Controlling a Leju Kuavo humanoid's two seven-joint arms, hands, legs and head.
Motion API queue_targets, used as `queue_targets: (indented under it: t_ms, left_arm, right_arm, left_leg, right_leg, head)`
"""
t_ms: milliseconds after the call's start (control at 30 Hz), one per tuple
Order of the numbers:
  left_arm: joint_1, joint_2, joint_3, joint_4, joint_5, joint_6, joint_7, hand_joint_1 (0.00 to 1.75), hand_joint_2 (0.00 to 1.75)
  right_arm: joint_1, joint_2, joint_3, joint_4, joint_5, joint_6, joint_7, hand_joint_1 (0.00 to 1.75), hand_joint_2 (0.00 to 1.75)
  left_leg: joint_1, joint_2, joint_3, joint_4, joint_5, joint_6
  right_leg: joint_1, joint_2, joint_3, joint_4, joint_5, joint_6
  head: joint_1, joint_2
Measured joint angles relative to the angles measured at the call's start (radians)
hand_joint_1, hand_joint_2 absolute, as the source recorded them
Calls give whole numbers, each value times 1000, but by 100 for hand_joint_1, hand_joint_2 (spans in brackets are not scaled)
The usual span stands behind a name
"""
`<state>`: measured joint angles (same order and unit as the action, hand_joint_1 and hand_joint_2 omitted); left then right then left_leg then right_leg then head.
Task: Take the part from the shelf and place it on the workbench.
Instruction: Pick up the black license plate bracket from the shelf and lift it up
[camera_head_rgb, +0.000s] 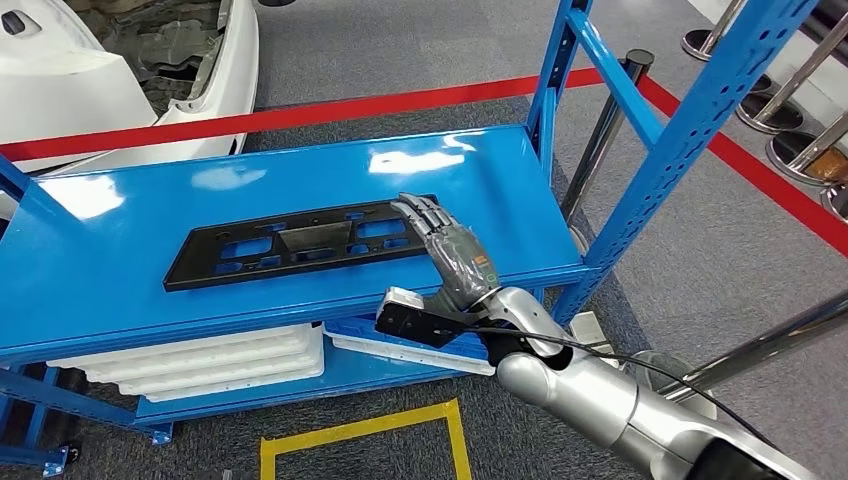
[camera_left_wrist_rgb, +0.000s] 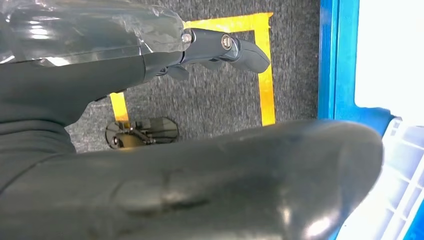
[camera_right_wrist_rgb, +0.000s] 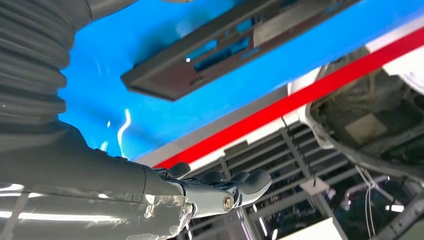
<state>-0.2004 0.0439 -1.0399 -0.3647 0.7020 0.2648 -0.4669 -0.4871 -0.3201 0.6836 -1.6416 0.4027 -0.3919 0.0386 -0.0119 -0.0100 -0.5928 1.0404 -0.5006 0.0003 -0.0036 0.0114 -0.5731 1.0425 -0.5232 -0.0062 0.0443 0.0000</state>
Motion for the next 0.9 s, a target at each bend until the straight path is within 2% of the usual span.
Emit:
queue_targets:
  t_ms: [400,700,900]
  left_arm:
    - [-1,0,0,0,0,1,0,0,0]
    - [-1,0,0,0,1,1,5,0,0]
    - [-1,0,0,0,1,1,8,0,0]
  right_arm:
    - [-27,0,3,24,-67,61,-7,0,175]
    - [-115,-17,16,125,2,133,92,0,175]
    - [-150,-34,24,188,15,157,112,0,175]
  left_leg:
    - [3,0,2,0,0,0]
    - [4,0,4,-1,0,0]
    - [4,0,4,-1,0,0]
  right_leg:
    - [0,0,2,-1,1,2]
    - [1,0,2,0,1,2]
    - [1,0,2,0,1,2]
  head:
    - [0,0]
    - [0,0]
    - [0,0]
